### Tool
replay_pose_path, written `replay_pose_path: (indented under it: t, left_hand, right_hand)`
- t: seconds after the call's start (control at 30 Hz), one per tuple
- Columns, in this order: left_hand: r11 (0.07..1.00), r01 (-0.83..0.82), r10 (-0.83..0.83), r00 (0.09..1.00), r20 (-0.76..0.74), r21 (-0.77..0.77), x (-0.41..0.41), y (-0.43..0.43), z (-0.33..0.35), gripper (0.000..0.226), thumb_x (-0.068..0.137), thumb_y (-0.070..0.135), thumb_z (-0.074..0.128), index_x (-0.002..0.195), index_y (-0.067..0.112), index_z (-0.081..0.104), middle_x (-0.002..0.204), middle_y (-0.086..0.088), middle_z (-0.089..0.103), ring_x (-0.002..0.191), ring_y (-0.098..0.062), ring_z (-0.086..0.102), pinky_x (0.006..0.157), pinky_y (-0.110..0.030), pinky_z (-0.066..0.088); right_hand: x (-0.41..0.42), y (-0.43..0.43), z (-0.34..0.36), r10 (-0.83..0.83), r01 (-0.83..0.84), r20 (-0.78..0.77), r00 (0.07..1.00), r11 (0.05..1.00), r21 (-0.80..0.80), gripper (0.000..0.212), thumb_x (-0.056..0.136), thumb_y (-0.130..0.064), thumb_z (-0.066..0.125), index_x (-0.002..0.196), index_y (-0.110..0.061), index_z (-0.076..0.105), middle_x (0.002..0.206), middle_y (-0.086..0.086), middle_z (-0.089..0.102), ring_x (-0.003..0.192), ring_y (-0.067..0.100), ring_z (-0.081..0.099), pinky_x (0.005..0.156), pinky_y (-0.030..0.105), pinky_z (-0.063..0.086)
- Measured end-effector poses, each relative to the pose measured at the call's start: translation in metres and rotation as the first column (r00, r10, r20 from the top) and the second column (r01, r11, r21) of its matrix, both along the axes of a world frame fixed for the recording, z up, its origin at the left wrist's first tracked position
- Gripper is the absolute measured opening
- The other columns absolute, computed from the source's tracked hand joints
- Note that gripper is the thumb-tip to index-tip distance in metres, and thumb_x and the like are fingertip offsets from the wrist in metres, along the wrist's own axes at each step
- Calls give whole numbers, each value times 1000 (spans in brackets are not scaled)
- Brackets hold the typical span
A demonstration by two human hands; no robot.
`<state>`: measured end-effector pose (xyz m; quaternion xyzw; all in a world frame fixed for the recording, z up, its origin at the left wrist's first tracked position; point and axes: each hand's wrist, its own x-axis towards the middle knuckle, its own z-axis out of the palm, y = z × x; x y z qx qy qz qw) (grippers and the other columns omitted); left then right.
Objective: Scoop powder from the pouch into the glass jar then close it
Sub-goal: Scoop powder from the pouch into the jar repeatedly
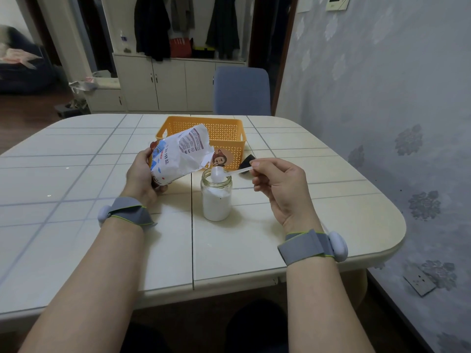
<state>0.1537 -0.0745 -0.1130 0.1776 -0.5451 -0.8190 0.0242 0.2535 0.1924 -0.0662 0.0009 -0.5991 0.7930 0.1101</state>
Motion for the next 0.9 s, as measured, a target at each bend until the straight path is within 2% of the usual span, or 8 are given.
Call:
replay_pose_path:
  t: [0.17, 0.37, 0.57, 0.63, 0.77, 0.83, 0.9]
  left_hand:
    - [1000, 7, -7, 1000, -4, -6, 1, 0, 0, 31, 89, 58, 58, 93, 28, 67, 76, 8, 68, 56, -16, 60, 44, -18, 38]
    - [1000, -6, 6, 1000, -5, -10, 1, 2, 1, 30, 90, 57, 58, 89, 28, 68, 73, 8, 69, 56, -16, 61, 45, -18, 38]
    - [1000, 0, 0, 1000, -11, -15, 2, 1, 2, 30, 90, 56, 56, 92, 28, 67, 73, 8, 68, 54, -16, 60, 43, -18, 38]
    - [1000, -2, 2, 1000, -11, -18, 2, 2, 2, 30, 91, 56, 56, 93, 28, 67, 73, 7, 68, 54, -16, 60, 42, -17, 38]
    - [1000, -1, 1, 1000, -6, -20, 2, 2, 1, 29, 90, 55, 56, 91, 28, 67, 70, 7, 66, 48, -15, 57, 40, -17, 36]
    - [1000, 0, 0, 1000, -19, -15, 0, 0, 0, 25, 90, 53, 57, 86, 30, 67, 68, 8, 62, 42, -15, 51, 38, -16, 32]
    - [1000, 15, -16, 1000, -26, -4, -1, 1, -1, 23, 89, 51, 57, 82, 31, 66, 70, 9, 59, 39, -14, 46, 38, -15, 29]
  right_hand:
    - [1, -3, -1, -28, 27, -18, 999, 998, -55, 8, 87, 6, 66, 83, 4, 73, 63, 9, 62, 52, 16, 54, 49, 23, 46]
    - [0, -4, -4, -22, 22, 0, 1000, 1000, -20, 11, 87, 6, 66, 80, 2, 73, 62, 7, 62, 51, 16, 54, 50, 23, 47]
    - [-1, -4, 6, -22, 24, 17, 1000, 990, -138, 7, 87, 2, 68, 81, 3, 70, 62, 8, 63, 50, 16, 54, 49, 23, 46]
    - [-3, -6, 14, -11, 11, -1, 1000, 991, -132, 7, 88, 0, 69, 82, 3, 70, 63, 9, 65, 50, 16, 56, 49, 23, 48]
    - [-14, -25, 23, 40, -37, -58, 998, 998, 41, 13, 88, 0, 69, 76, 0, 73, 65, 12, 67, 51, 17, 58, 48, 25, 50]
    - [-24, -42, 24, 63, -40, -112, 992, 979, 199, 14, 88, -2, 70, 75, -4, 75, 66, 12, 69, 51, 18, 57, 49, 26, 47]
    - [-32, -56, 27, 82, -7, -173, 981, 918, 397, 13, 88, -9, 72, 76, -11, 78, 68, 4, 74, 52, 15, 58, 54, 28, 49]
